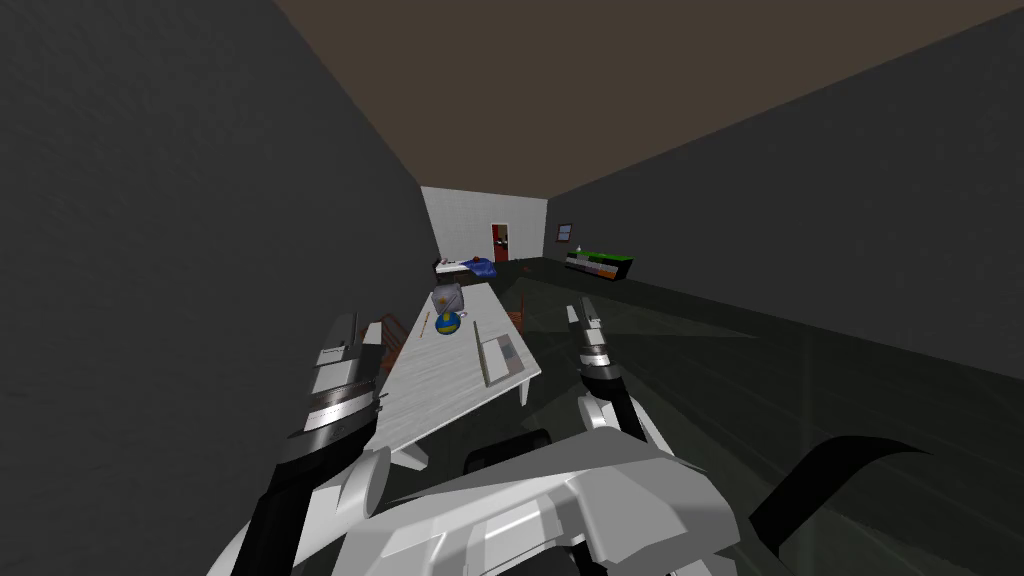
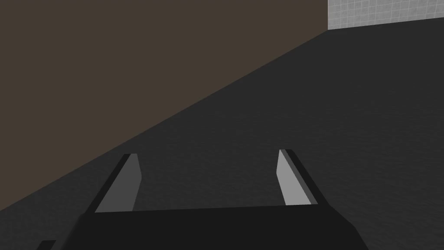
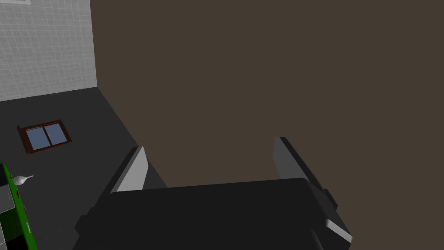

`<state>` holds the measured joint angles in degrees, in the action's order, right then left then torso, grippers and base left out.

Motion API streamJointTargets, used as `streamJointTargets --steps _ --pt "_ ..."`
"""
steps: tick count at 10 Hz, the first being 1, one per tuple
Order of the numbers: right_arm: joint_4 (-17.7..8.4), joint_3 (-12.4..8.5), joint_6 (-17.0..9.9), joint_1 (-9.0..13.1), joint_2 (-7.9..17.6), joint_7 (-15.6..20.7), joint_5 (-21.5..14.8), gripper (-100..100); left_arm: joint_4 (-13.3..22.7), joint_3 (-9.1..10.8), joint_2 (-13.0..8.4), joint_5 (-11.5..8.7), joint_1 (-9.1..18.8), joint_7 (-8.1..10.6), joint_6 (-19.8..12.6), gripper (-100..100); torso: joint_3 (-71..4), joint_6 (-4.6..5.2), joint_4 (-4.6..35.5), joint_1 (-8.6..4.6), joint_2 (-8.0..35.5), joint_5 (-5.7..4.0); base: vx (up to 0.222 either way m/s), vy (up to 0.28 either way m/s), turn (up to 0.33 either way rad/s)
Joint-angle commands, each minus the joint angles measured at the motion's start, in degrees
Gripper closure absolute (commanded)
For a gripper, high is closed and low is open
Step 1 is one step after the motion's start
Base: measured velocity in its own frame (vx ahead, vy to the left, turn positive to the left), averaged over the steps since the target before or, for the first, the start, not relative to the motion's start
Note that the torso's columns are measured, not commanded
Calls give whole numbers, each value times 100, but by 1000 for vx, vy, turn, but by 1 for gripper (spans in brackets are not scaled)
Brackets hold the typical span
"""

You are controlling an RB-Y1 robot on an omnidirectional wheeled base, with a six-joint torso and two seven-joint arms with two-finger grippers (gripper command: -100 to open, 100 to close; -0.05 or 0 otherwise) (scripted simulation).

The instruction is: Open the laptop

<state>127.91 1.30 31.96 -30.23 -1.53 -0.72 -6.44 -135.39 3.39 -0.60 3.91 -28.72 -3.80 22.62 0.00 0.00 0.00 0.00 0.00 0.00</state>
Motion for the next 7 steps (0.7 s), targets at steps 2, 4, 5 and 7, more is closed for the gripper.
streamJointTargets --steps 2,4,5,7 --pt "0 0 0 0 0 0 0 0 0 0 0 0 0 0 0 0 -1200 0 600 0 597 0 0 0 0" --pt "1 0 0 0 0 0 0 0 -1 0 0 0 0 0 0 0 -2850 0 1424 0 1422 0 0 0 0" --pt "1 0 0 0 0 0 0 0 -1 0 0 0 0 0 0 0 -3692 0 1846 0 1845 0 0 0 0" --pt "2 0 1 0 0 0 0 0 -1 0 0 0 0 0 0 0 -5381 0 2691 0 2693 0 0 0 0"
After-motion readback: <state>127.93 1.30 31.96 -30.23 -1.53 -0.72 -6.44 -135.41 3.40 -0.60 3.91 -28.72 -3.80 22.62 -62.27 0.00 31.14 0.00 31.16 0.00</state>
